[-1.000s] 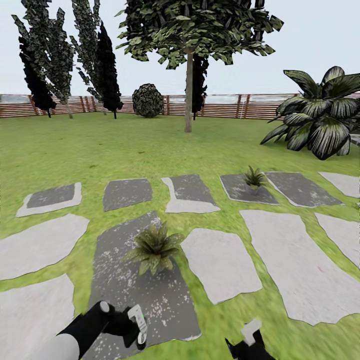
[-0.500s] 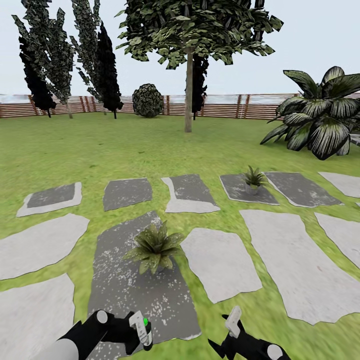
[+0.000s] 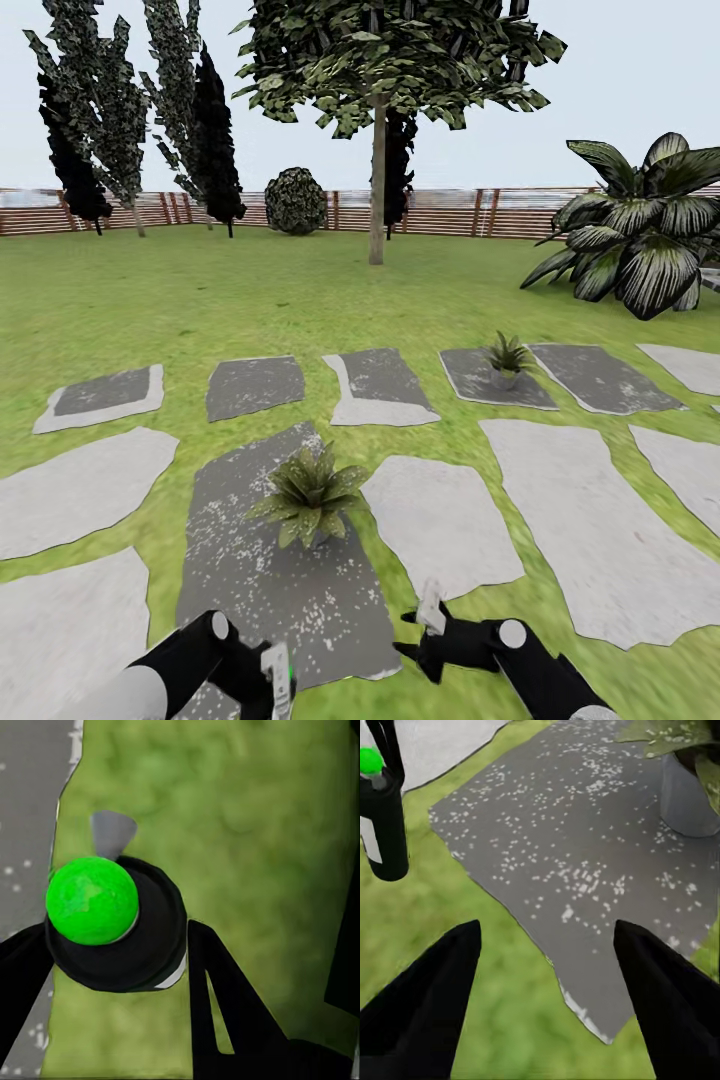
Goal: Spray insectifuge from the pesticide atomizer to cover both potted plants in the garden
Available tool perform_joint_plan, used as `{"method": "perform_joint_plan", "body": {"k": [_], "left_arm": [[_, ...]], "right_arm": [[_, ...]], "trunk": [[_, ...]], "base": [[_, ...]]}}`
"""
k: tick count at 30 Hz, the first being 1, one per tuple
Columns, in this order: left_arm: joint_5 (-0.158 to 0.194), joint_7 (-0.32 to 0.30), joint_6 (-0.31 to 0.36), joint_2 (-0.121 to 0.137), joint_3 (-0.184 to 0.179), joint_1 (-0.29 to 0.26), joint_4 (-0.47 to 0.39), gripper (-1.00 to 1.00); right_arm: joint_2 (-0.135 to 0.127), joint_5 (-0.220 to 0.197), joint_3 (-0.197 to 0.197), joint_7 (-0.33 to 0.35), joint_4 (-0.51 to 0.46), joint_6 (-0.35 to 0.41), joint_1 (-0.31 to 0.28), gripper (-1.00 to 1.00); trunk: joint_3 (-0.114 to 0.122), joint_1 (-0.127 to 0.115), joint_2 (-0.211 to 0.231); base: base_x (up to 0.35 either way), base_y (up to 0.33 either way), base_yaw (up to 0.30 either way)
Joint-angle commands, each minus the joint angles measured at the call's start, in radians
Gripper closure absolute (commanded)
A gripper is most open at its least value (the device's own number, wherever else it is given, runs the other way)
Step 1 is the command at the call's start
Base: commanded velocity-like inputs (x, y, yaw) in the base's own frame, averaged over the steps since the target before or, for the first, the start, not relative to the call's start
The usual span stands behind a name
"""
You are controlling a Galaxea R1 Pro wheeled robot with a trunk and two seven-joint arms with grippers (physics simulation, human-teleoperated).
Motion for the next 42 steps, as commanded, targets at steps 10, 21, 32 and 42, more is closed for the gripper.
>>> {"method": "perform_joint_plan", "body": {"k": [10,21,32,42], "left_arm": [[-0.107,-0.069,0.064,-0.053,0.0,-0.001,-0.039,1.0],[-0.1,-0.068,0.066,-0.094,0.003,0.0,-0.077,1.0],[-0.092,-0.063,0.053,-0.119,0.01,0.002,-0.078,1.0],[-0.089,-0.058,0.052,-0.142,0.015,0.001,-0.079,1.0]], "right_arm": [[0.048,0.005,0.147,0.078,-0.02,-0.001,-0.01,1.0],[0.072,0.005,0.156,0.078,-0.022,-0.002,-0.01,1.0],[0.072,0.005,0.156,0.076,-0.022,-0.003,-0.01,1.0],[0.072,0.007,0.156,0.076,-0.022,-0.004,-0.01,1.0]], "trunk": [[-0.001,0.0,0.0],[-0.001,0.0,0.0],[-0.001,0.0,0.0],[-0.001,0.0,0.0]], "base": [[0.0,0.0,0.0],[0.0,0.0,0.0],[0.0,0.0,0.0],[0.0,0.0,0.0]]}}
